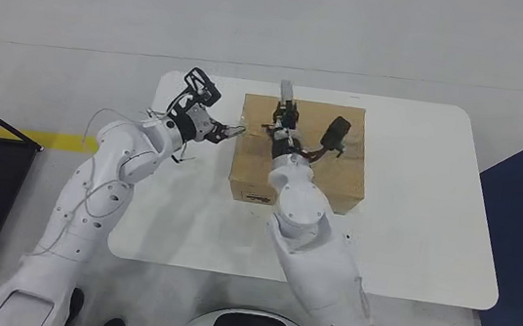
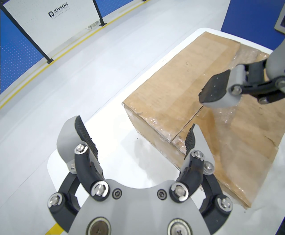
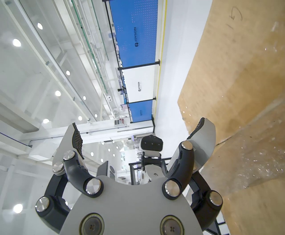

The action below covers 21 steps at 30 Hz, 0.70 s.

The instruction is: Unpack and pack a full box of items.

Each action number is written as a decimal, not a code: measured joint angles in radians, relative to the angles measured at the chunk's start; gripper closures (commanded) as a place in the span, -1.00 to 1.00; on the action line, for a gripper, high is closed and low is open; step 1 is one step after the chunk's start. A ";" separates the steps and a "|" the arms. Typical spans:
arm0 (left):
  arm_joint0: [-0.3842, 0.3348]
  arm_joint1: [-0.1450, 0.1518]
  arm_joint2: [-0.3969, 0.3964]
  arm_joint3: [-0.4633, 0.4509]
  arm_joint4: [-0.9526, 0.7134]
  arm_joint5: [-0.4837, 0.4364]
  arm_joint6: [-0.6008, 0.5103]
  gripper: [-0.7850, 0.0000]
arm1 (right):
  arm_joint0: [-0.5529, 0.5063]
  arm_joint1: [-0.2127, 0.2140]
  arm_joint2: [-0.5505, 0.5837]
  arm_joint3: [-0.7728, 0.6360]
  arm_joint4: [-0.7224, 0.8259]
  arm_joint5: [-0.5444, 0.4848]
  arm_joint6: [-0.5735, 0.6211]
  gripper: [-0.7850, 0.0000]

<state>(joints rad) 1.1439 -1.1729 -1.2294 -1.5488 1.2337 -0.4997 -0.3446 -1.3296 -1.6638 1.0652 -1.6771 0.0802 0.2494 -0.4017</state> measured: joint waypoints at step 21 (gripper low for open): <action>0.068 0.019 -0.157 0.092 -0.385 -0.054 0.000 -1.00 | -0.198 0.032 0.159 -0.285 -0.215 0.035 -0.065 -1.00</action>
<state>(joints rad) 1.2117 -1.1541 -1.3861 -1.4568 0.8486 -0.5540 -0.3442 -1.5274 -1.6321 1.2239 -1.9622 -0.1351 0.2843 -0.4668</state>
